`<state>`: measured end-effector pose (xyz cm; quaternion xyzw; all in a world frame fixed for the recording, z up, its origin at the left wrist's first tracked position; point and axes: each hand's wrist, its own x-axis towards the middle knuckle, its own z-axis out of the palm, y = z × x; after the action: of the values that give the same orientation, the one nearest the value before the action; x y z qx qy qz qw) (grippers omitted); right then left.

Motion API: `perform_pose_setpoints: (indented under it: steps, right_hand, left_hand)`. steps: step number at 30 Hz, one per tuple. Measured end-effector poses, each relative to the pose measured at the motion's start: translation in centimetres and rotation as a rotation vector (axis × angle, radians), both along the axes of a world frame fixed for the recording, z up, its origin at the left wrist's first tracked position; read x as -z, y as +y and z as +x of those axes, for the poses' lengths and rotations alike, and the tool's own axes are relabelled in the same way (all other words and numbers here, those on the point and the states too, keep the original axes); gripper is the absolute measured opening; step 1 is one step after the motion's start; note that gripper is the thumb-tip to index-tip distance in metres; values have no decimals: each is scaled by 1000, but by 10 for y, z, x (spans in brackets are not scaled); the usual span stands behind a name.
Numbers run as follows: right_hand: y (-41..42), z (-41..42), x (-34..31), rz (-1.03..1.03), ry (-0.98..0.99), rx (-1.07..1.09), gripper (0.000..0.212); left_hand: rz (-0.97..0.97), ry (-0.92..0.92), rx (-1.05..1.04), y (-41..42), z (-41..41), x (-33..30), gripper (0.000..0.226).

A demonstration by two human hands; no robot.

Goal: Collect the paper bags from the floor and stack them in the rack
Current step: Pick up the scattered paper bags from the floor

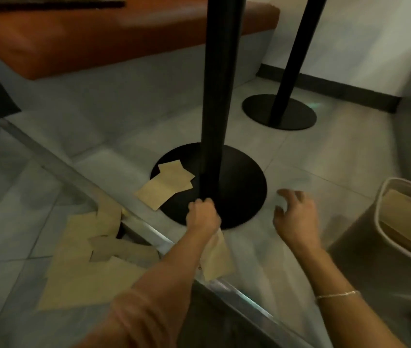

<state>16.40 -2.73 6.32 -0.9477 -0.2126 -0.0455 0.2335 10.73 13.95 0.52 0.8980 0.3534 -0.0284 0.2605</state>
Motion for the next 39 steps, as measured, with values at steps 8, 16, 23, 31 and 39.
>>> perform_pose_setpoints:
  steps: [8,16,23,31,39]
  right_hand:
    - [110,-16,100,-251,259,-204,40]
    - [190,-4,139,-303,249,-306,45]
    - [231,19,154,-329,231,-311,48]
    - [277,39,160,-377,177,-370,52]
    - [297,36,177,-498,384,-528,101]
  left_hand:
    - [216,247,-34,118,-38,61,40]
    - [419,355,324,183,-25,116,70]
    - [537,217,477,202,-23,122,54]
    - [216,-227,138,214,-44,121,37]
    - [217,-554,-575,266,-42,37,6]
